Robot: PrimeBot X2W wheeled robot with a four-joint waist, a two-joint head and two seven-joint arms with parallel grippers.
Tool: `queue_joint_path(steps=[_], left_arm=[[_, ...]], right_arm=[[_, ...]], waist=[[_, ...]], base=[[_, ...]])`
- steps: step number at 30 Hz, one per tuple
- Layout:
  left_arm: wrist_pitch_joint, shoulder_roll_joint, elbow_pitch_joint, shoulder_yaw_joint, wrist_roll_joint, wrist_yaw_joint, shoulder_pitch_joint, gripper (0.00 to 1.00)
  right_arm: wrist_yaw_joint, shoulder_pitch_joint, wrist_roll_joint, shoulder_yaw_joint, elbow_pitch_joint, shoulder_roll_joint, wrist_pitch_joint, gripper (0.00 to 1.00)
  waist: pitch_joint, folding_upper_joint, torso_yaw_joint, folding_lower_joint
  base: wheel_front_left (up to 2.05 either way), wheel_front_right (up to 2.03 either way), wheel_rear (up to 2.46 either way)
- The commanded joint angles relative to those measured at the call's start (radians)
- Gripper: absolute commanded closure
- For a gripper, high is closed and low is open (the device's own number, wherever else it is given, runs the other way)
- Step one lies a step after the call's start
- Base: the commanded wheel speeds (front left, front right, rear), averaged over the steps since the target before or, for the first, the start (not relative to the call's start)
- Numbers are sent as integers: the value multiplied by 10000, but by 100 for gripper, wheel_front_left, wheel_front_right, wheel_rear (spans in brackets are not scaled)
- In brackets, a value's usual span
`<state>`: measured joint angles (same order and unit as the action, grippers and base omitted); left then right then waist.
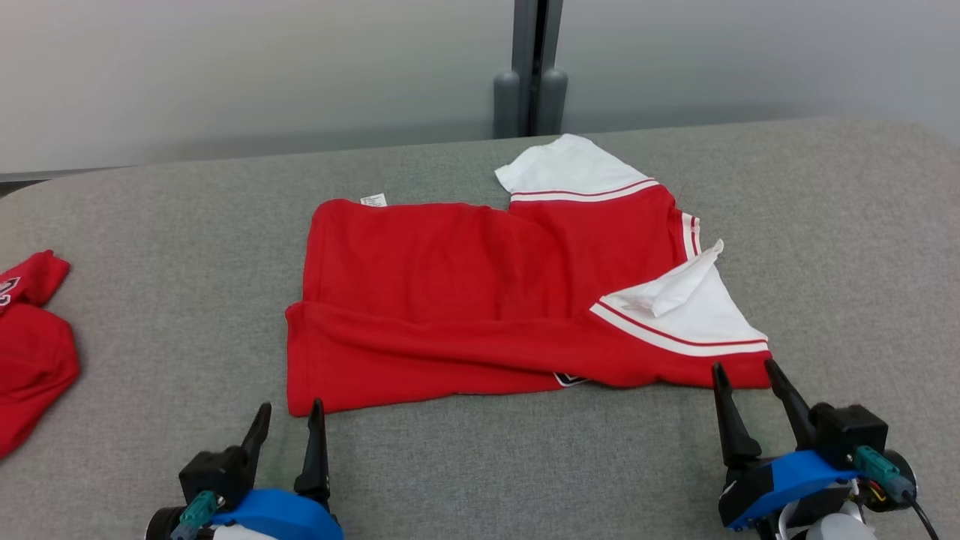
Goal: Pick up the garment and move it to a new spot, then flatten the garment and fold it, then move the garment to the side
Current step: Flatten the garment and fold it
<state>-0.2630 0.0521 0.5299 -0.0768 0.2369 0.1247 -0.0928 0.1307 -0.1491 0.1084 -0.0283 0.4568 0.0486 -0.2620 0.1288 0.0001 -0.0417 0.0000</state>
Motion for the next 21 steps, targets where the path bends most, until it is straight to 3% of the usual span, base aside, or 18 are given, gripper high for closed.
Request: queue_joint_path(steps=[1, 12, 13, 15, 21], left_arm=[[-25, -2, 92, 13, 46, 79, -263, 0], [1, 430, 1081, -492, 998, 61, -1091, 0], [4, 467, 1094, -664, 1059, 61, -1073, 55], [9, 506, 1028, -975, 1227, 62, -1050, 100], [-2, 694, 598, -1450, 1578, 63, -979, 100]], right_arm=[[0, -161, 75, 28, -61, 42, -42, 0], [0, -691, 136, -268, -91, 41, -42, 0], [0, -726, 107, -338, -36, 42, -42, 0], [0, -819, 79, -467, 26, 39, -42, 0], [0, -1123, -103, -981, 653, 38, -40, 0]], waist=[[177, -1, 39, 0], [1058, -1, -315, 0], [1086, -1, -314, 0], [1128, -1, -286, 0], [1229, -1, -107, 0]], base=[[0, 0, 0], [0, 0, 0], [0, 0, 0], [0, 0, 0], [0, 0, 0]])
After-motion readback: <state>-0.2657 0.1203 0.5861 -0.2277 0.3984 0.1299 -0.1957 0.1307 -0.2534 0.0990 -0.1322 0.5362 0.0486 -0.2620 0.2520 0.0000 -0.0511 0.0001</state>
